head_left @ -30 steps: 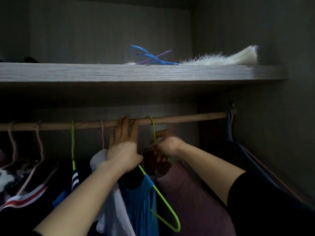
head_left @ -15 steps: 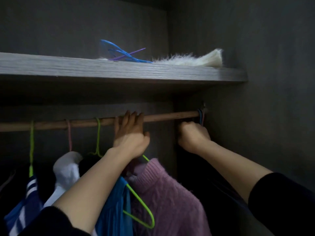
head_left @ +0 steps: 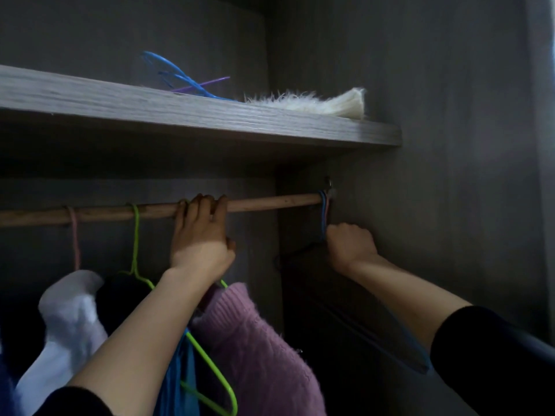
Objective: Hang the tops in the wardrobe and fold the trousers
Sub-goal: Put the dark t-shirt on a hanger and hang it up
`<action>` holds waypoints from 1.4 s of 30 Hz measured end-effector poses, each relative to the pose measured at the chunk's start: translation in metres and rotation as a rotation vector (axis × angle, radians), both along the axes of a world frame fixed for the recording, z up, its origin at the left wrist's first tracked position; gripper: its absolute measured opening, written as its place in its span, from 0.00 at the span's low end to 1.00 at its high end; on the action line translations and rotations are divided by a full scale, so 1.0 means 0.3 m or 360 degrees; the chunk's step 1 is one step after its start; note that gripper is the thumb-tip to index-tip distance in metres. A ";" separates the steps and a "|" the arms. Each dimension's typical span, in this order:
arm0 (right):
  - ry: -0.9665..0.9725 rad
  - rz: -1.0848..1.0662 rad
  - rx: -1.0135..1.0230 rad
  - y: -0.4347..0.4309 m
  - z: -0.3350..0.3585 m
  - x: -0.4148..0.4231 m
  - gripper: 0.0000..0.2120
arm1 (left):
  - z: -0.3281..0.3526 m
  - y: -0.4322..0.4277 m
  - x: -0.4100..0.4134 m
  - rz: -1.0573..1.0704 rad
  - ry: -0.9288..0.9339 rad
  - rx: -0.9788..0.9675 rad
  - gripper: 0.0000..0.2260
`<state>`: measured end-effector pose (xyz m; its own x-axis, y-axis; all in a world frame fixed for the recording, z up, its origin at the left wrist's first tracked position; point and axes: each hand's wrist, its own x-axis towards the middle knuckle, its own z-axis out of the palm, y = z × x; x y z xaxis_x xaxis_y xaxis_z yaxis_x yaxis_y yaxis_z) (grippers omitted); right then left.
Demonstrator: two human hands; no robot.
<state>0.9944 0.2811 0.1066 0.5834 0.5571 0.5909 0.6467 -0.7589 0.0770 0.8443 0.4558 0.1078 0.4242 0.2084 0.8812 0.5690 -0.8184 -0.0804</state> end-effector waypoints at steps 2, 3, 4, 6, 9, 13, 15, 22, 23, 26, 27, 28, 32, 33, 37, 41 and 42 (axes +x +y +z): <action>0.0031 0.0037 0.0104 0.003 0.012 -0.013 0.12 | 0.001 -0.002 0.000 0.0013 0.0029 -0.0011 0.35; 0.0086 0.0070 0.0193 0.004 0.021 -0.021 0.11 | 0.001 -0.002 0.001 0.0008 0.0028 -0.0018 0.35; 0.0164 0.0119 0.0300 0.005 0.029 -0.031 0.10 | 0.002 -0.005 0.000 0.0004 0.0022 -0.0025 0.35; 0.0348 0.0253 0.0499 0.017 0.046 -0.049 0.05 | 0.002 -0.007 0.000 0.0006 0.0021 -0.0026 0.36; 0.0525 0.0453 0.0718 0.055 0.058 -0.069 0.04 | 0.001 -0.006 -0.004 -0.0012 0.0031 -0.0033 0.36; 0.0784 0.0742 0.0962 0.093 0.040 -0.110 0.02 | 0.001 -0.008 -0.008 -0.0039 0.0027 -0.0031 0.37; 0.0770 0.0784 0.0964 0.088 0.013 -0.133 0.06 | 0.012 -0.019 -0.013 -0.0052 0.0056 -0.0089 0.37; 0.0716 0.0813 0.0872 -0.066 -0.077 -0.233 0.13 | -0.006 -0.174 -0.062 0.0010 0.0192 -0.0377 0.33; 0.0722 0.0812 0.0851 -0.100 -0.086 -0.249 0.12 | -0.023 -0.208 -0.068 -0.0016 0.0195 -0.0421 0.31; 0.0782 0.0832 0.0794 -0.217 -0.121 -0.301 0.10 | -0.083 -0.310 -0.080 -0.0122 0.0184 -0.0451 0.31; 0.0770 0.0830 0.0779 -0.263 -0.136 -0.319 0.11 | -0.104 -0.342 -0.084 -0.0168 0.0173 -0.0468 0.31; 0.0744 0.0822 0.0766 -0.312 -0.152 -0.338 0.12 | -0.124 -0.378 -0.089 -0.0209 0.0160 -0.0487 0.31; 0.0660 0.0830 0.0697 -0.537 -0.211 -0.405 0.13 | -0.205 -0.554 -0.109 -0.0365 0.0081 -0.0633 0.28; 0.0645 0.0830 0.0676 -0.597 -0.226 -0.419 0.13 | -0.228 -0.609 -0.115 -0.0401 0.0058 -0.0666 0.27; 0.0583 0.0809 0.0567 -0.844 -0.286 -0.471 0.14 | -0.313 -0.842 -0.138 -0.0519 0.0034 -0.0730 0.24; 0.0719 0.0807 0.0571 -1.103 -0.352 -0.505 0.11 | -0.389 -1.060 -0.168 -0.0726 -0.0013 -0.0807 0.21; 0.0768 0.0796 0.0592 -1.167 -0.368 -0.513 0.10 | -0.404 -1.114 -0.175 -0.0773 -0.0023 -0.0832 0.20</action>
